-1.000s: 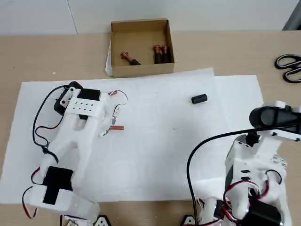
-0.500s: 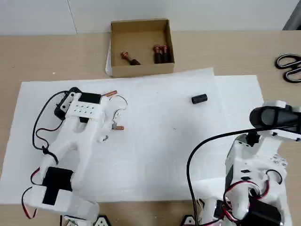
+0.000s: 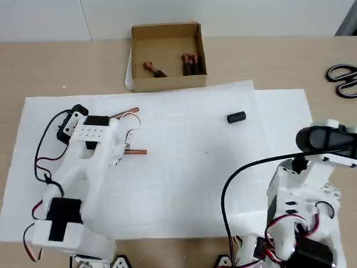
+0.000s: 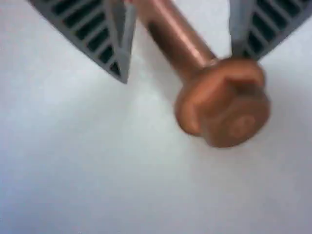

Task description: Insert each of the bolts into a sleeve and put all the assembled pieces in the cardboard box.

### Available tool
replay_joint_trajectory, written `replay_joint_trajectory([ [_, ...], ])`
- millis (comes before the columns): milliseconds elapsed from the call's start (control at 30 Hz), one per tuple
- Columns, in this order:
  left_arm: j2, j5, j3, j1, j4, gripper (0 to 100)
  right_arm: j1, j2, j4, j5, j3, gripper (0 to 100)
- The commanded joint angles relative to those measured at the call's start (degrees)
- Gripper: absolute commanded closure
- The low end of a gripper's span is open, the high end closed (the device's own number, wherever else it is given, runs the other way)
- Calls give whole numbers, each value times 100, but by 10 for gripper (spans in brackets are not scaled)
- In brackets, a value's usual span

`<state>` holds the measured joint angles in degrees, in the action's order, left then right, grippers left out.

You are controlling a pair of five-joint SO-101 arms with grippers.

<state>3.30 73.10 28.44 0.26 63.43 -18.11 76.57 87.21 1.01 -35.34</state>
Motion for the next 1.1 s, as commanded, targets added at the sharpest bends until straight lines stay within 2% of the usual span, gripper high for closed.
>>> replay_joint_trajectory([
  [0,-26,-62,-13,-9,-62,866,-57,-31,-154,-53,35,995],
  [333,44,-53,84,18,-79,869,-40,-31,-154,-53,35,995],
  [567,967,-44,-48,-18,-237,986,-40,-22,-154,-44,35,995],
  [1067,1108,-53,-2035,26,1407,993,-31,-22,-154,-53,35,995],
])
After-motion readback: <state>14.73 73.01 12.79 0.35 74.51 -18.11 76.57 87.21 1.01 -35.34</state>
